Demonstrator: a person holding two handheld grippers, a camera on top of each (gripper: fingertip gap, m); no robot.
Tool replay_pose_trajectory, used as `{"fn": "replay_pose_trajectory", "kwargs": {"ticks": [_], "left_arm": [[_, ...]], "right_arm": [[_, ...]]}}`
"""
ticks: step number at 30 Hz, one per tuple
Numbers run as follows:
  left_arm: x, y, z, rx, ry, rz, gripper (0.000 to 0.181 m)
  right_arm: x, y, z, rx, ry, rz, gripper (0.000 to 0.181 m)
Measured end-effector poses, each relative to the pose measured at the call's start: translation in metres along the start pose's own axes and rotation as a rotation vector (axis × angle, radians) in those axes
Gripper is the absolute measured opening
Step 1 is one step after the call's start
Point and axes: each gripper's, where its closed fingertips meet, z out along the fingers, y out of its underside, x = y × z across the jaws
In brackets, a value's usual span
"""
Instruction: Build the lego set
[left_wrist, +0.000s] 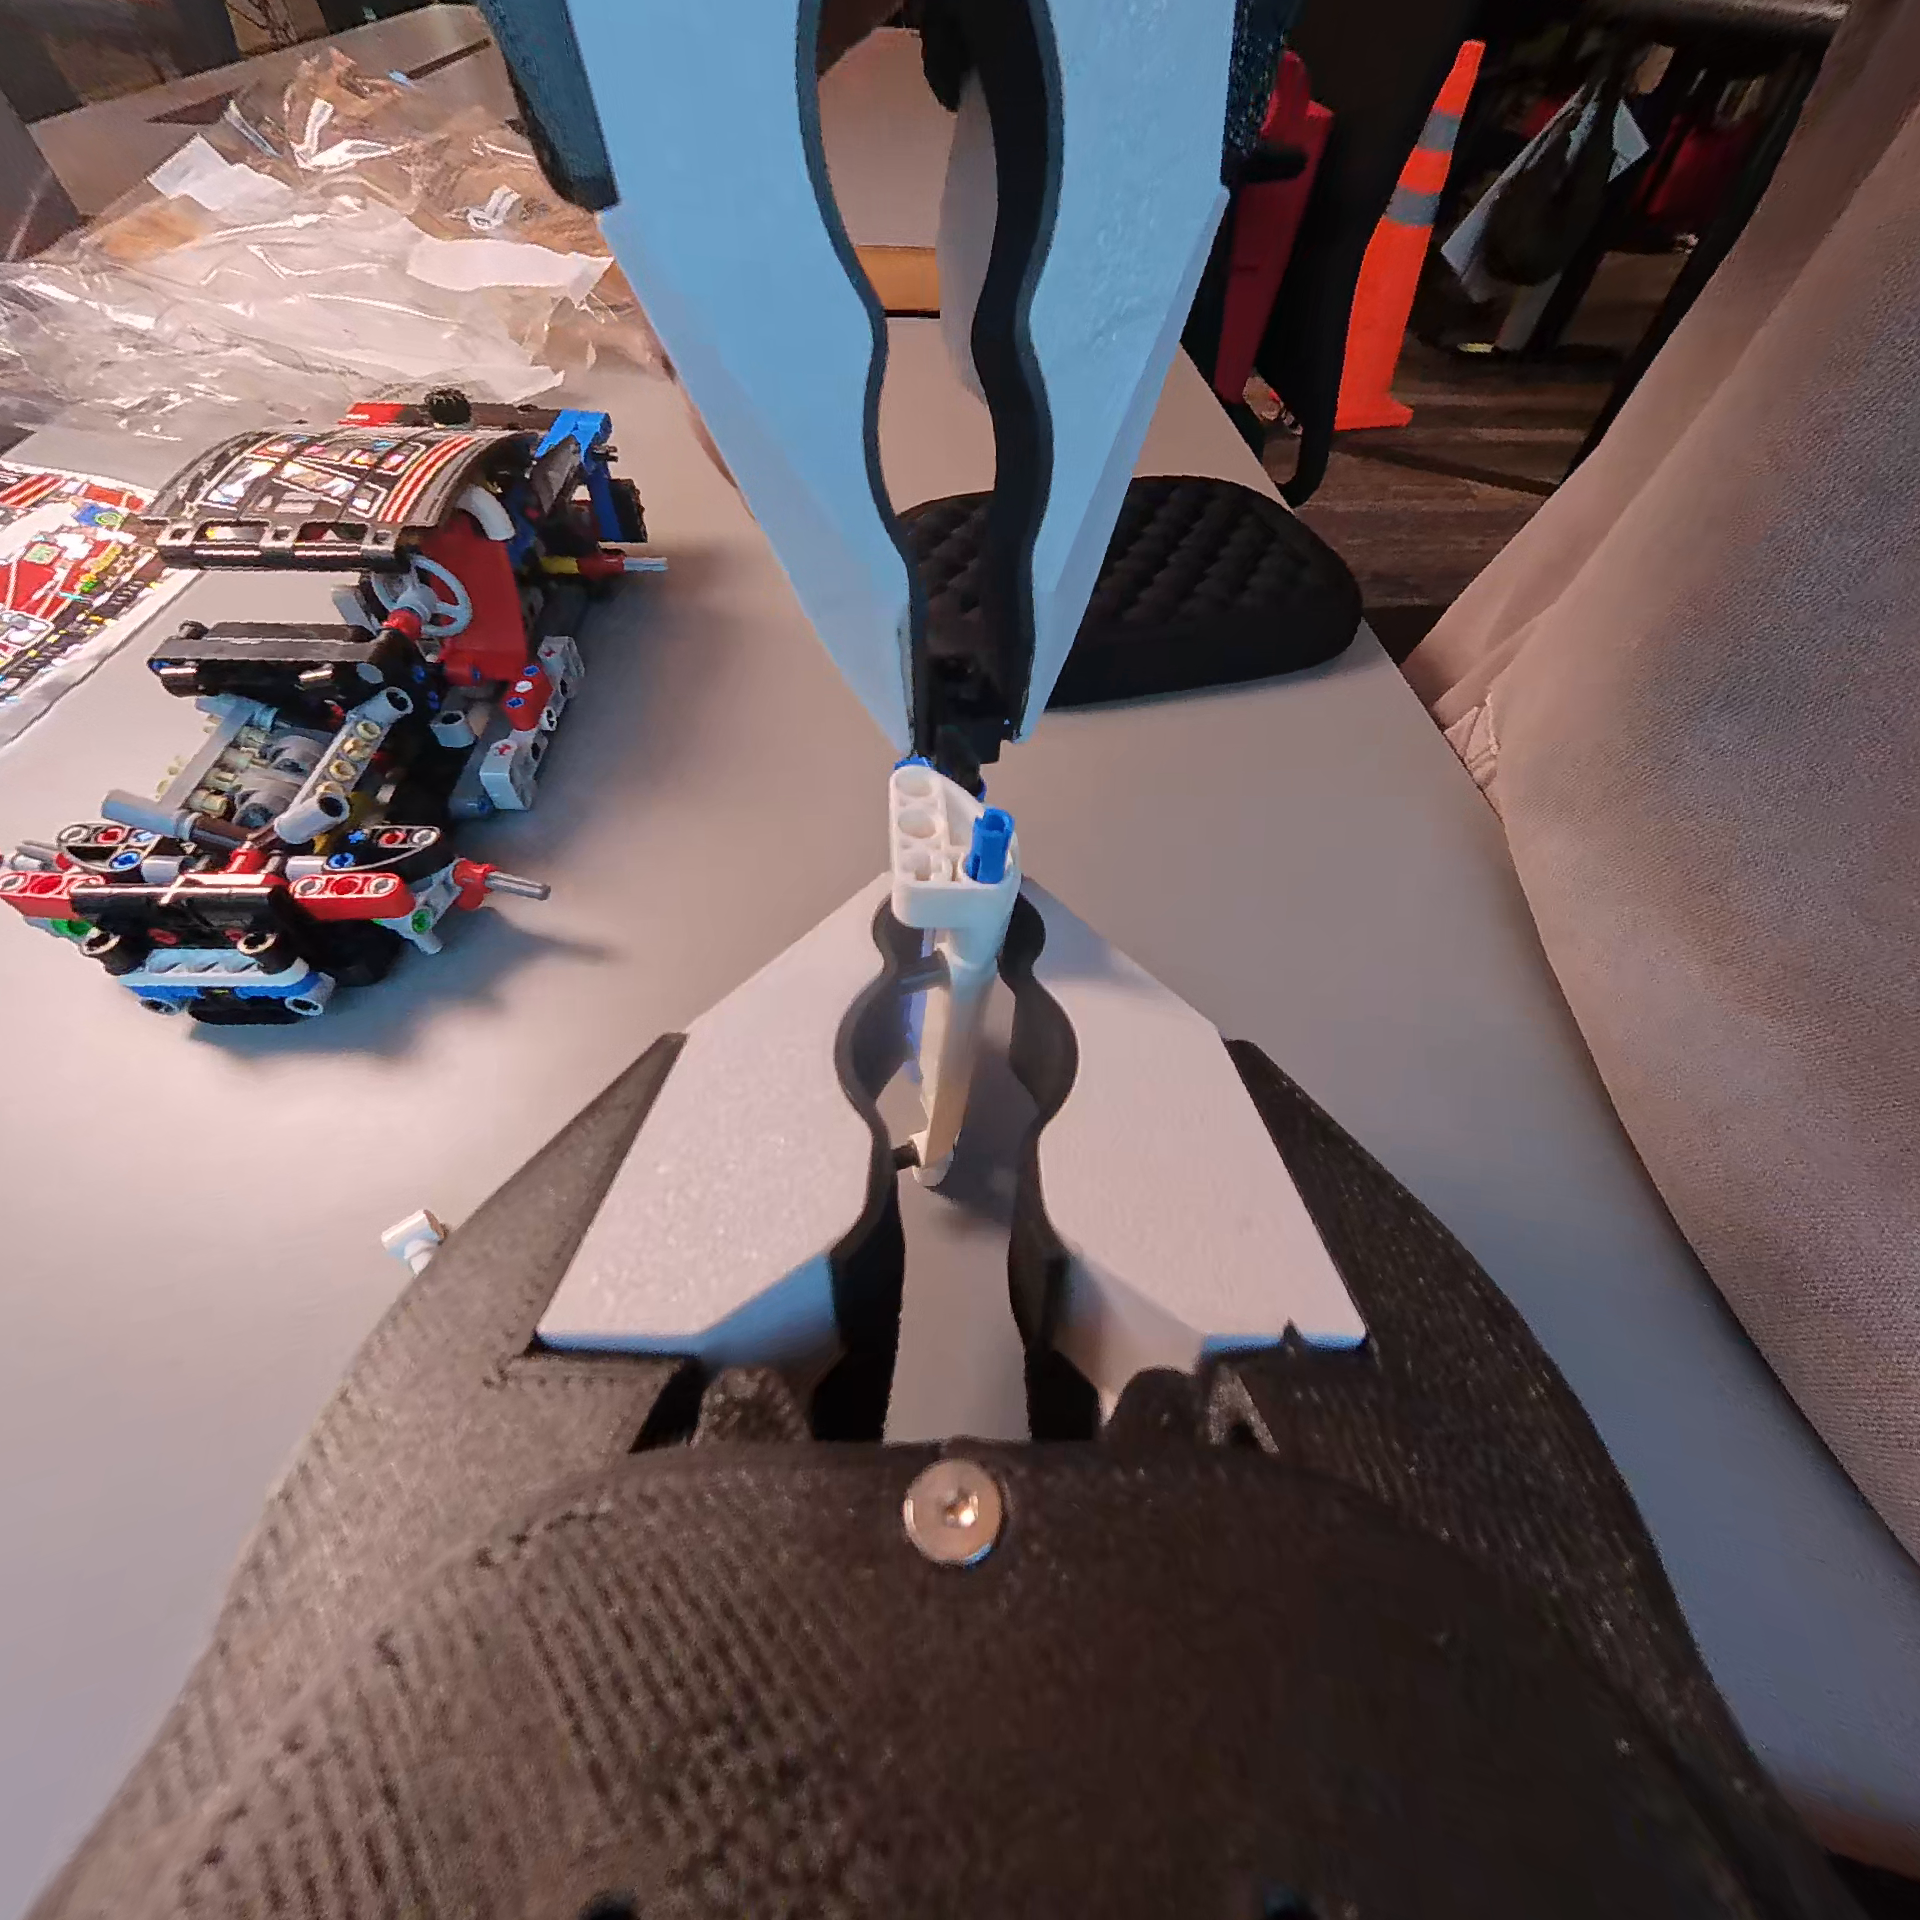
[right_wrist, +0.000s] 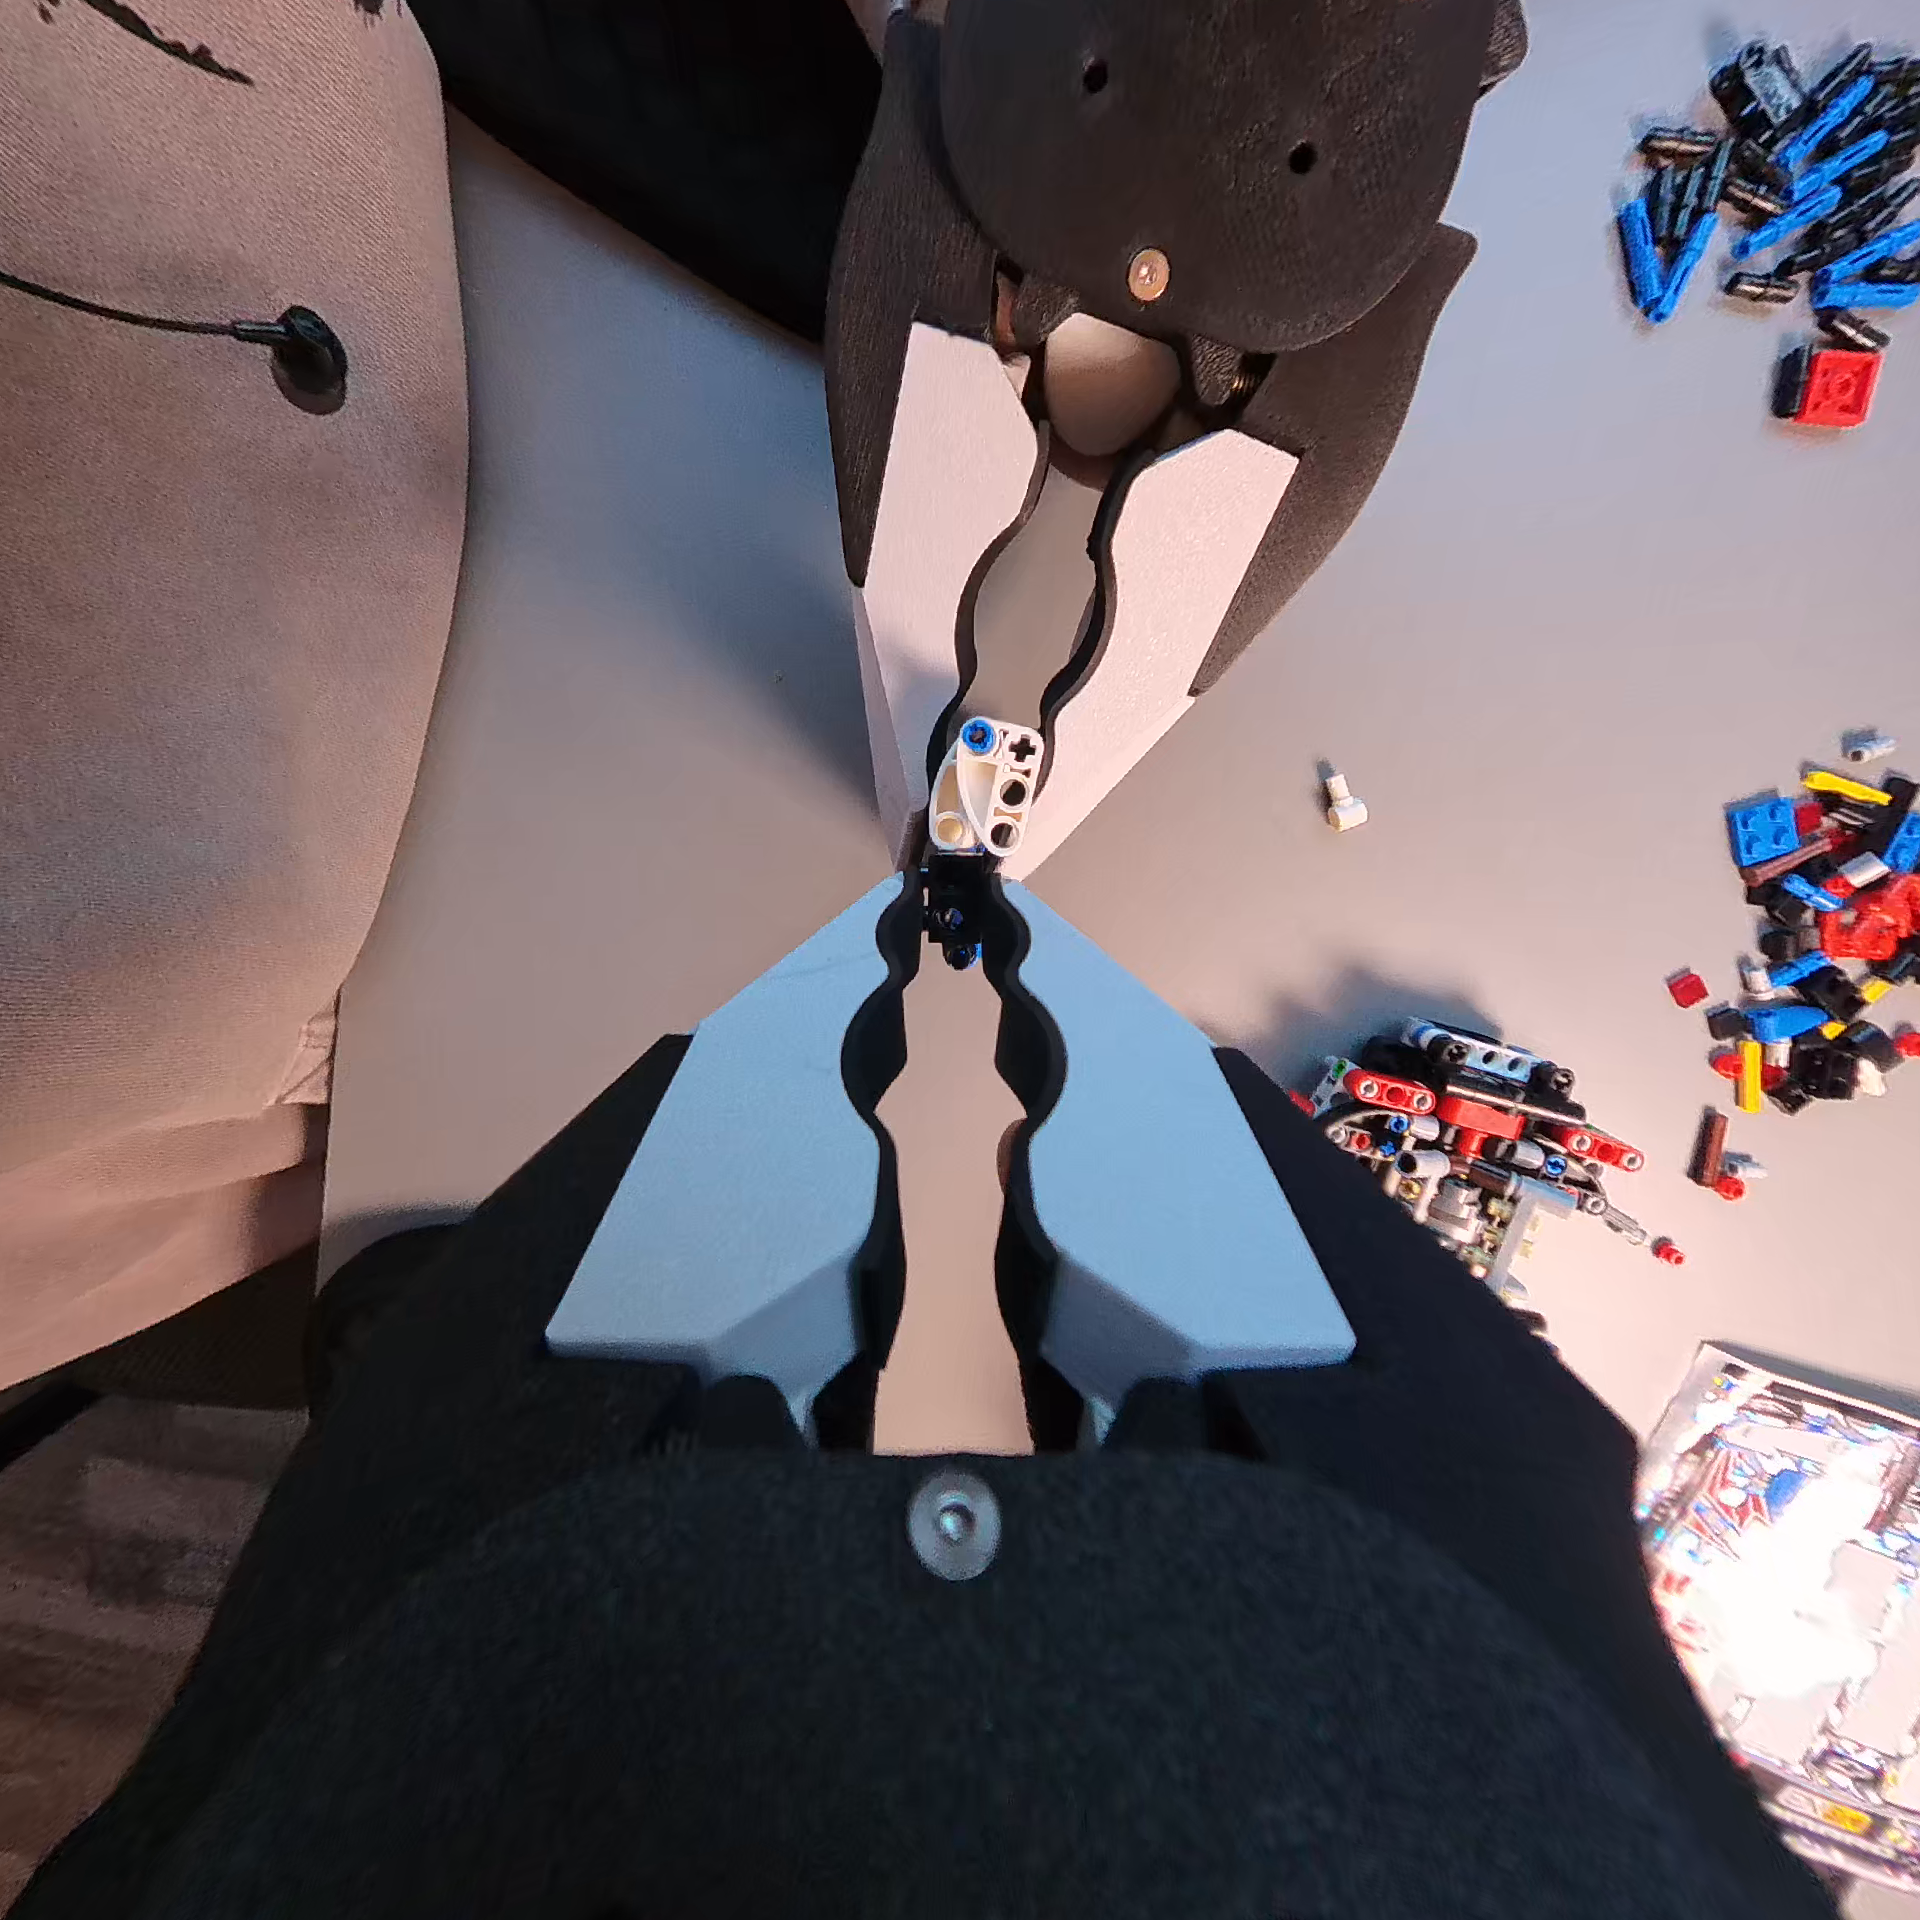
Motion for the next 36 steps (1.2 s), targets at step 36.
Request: {"fn": "replay_pose_trajectory", "kwargs": {"ticks": [36], "left_arm": [[0.000,0.000,-0.001,0.014,0.055,-0.019,0.013]], "right_arm": [[0.000,0.001,0.004,0.101,-0.052,0.027,0.009]]}}
